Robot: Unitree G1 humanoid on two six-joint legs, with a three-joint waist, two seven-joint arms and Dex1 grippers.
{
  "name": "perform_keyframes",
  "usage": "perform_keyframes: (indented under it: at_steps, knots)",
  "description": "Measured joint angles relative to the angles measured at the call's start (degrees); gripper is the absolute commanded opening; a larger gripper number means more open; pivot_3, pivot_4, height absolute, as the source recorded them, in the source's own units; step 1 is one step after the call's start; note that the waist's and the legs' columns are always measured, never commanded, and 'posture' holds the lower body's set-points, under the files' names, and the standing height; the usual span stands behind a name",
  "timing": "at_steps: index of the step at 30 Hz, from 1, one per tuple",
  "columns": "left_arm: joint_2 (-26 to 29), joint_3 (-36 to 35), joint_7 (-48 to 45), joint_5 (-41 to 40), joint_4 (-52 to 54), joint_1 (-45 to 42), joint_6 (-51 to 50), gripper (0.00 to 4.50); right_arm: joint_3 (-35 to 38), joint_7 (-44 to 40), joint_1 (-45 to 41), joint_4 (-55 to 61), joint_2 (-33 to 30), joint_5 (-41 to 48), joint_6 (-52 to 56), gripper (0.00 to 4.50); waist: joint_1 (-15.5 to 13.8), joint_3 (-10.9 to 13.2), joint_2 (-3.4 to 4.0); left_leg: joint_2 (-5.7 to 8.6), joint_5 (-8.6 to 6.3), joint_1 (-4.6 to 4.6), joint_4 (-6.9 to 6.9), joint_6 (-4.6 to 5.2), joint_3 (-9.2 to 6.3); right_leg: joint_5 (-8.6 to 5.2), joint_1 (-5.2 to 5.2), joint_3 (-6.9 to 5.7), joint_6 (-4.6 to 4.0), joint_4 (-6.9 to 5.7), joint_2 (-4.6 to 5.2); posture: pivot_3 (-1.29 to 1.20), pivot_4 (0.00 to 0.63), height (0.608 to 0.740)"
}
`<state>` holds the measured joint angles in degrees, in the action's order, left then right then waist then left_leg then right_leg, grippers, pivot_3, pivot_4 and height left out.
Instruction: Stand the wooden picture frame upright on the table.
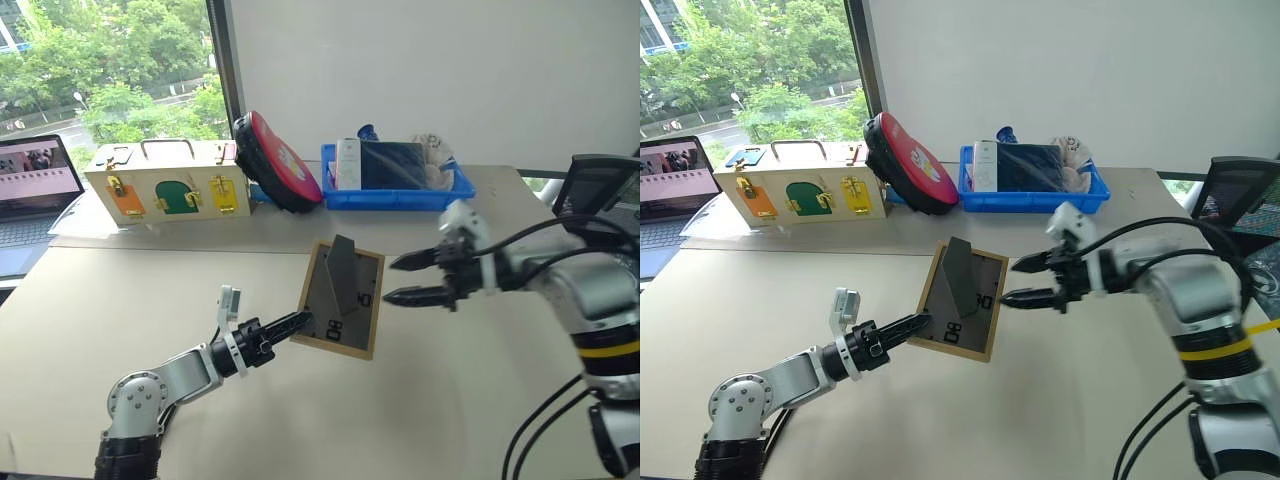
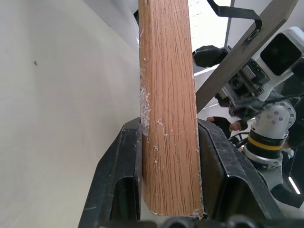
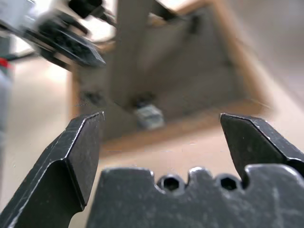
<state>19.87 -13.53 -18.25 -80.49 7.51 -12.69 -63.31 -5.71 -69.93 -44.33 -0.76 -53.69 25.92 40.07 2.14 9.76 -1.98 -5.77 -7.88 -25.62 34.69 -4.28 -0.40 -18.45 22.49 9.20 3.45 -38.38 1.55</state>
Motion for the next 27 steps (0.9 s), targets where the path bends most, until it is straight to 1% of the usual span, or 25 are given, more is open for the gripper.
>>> perform_keyframes:
  at_steps: [2,4,5,6,7,9,10,12,13,15,17,20,24,27]
  knots:
    - [-0.19,-0.16,0.16,-0.29,-1.07,-0.05,0.25,1.12,0.5,-0.01,-0.09,-1.12,-1.51,-2.58,-4.07,4.48,0.57,0.0,0.0,-0.01,0.0,0.06,-0.05,0.01,0.0,0.0,-0.01,0.01,-0.01,0.01,-0.01,0.0,0.15,0.719]
    - [-0.54,-0.45,1.69,-3.82,-2.62,-0.55,-0.62,1.12,0.31,2.06,1.96,-0.94,-1.54,-7.89,-13.5,4.48,0.74,0.0,0.0,-0.02,0.0,0.09,-0.09,0.01,0.0,-0.01,-0.04,0.0,0.0,0.01,-0.02,0.0,0.15,0.719]
    - [-0.5,-0.54,2.22,-5.59,-3.3,-0.92,-1.16,1.12,-0.23,4.17,3.87,-0.99,-1.21,-11.61,-20.03,4.48,0.67,0.0,0.0,-0.02,0.0,0.09,-0.09,0.01,0.0,-0.01,-0.07,0.0,0.01,0.01,-0.01,0.0,0.15,0.719]
    - [-0.38,-0.74,2.87,-6.77,-3.94,-1.53,-1.53,1.12,-1.53,8.04,6.57,-2.33,-0.6,-17.56,-31.61,4.48,0.5,0.0,0.0,-0.01,0.0,0.08,-0.04,0.01,0.0,-0.01,-0.08,0.0,0.02,0.02,0.0,0.0,0.15,0.719]
    - [-0.26,-0.85,3.43,-7.12,-4.25,-2.08,-1.56,1.12,-2.91,11.22,8.3,-4.0,-0.48,-22.29,-40.6,4.48,0.37,0.0,0.0,0.01,0.0,0.05,0.02,0.0,0.0,0.0,-0.07,0.01,0.05,0.04,0.03,0.0,0.15,0.719]
    - [-0.16,-1.36,5.7,-8.91,-5.33,-3.32,-1.45,1.12,-4.43,20.1,11.94,-9.22,0.21,-32.86,-61.14,4.48,0.09,0.01,0.01,0.11,0.0,0.03,0.04,0.0,0.01,0.02,-0.08,0.01,0.08,0.05,0.12,0.0,0.15,0.719]
    - [-0.19,-1.43,6.42,-9.72,-5.76,-3.64,-1.42,1.12,-4.49,23.11,12.77,-10.66,0.21,-35.75,-66.2,4.48,-0.01,0.01,0.02,0.15,0.01,0.03,0.04,0.0,0.0,0.03,-0.1,0.01,0.1,0.04,0.17,0.0,0.15,0.719]
    - [-0.58,-1.43,8.66,-12.03,-6.45,-4.57,-1.37,1.12,-4.13,31.65,14.85,-13.42,0.19,-42.78,-77.33,4.48,-0.27,0.01,0.02,0.16,0.01,0.04,0.05,-0.01,0.0,0.04,-0.13,0.01,0.1,0.04,0.17,0.0,0.15,0.719]
    - [-0.7,-1.38,9.26,-12.67,-6.46,-4.82,-1.37,1.12,-4.02,34.15,15.53,-13.89,0.35,-44.55,-80.12,4.48,-0.4,0.01,0.02,0.16,0.02,0.04,0.04,-0.03,0.0,0.04,-0.14,0.01,0.11,0.05,0.18,0.0,0.15,0.719]
    - [-0.98,-1.12,11.22,-15.17,-6.51,-5.09,-1.37,1.12,-3.09,41.96,16.57,-14.19,2.4,-50.26,-85.58,4.48,-0.37,0.0,0.03,0.16,0.05,0.1,0.03,-0.08,0.0,0.05,-0.16,0.02,0.09,0.01,0.18,0.0,0.15,0.719]
    - [-1.11,-0.14,12.54,-16.67,-6.5,-5.25,-1.48,1.12,-2.29,48.02,16.36,-14.03,3.73,-54.54,-88.33,4.48,-0.37,0.0,0.03,0.16,0.09,0.16,0.04,-0.12,0.0,0.05,-0.18,0.02,0.09,-0.1,0.17,0.0,0.15,0.719]
    - [-0.83,1.1,14.37,-17.81,-6.49,-5.34,-1.55,1.12,-2.14,54.47,14.69,-13.78,4.9,-60.19,-89.93,4.48,-0.55,0.0,0.03,0.16,0.12,0.26,0.06,-0.16,0.0,0.06,-0.24,0.02,0.08,-0.16,0.17,0.0,0.15,0.719]
    - [-0.35,2.13,15.37,-18.78,-6.48,-6.07,-1.54,1.12,-2.2,59.99,12.88,-12.87,7.4,-64.14,-90.99,4.48,-0.87,0.0,0.03,0.16,0.12,0.26,0.07,-0.16,0.0,0.06,-0.25,0.02,0.08,-0.18,0.17,0.0,0.15,0.719]
    - [-0.02,2.24,15.41,-19.06,-6.48,-6.65,-1.36,1.12,-2.92,61.05,11.99,-12.86,8.95,-65.76,-91.0,4.48,-1.24,0.0,0.03,0.17,0.12,0.26,0.07,-0.16,0.0,0.06,-0.25,0.02,0.08,-0.18,0.17,0.0,0.15,0.719]
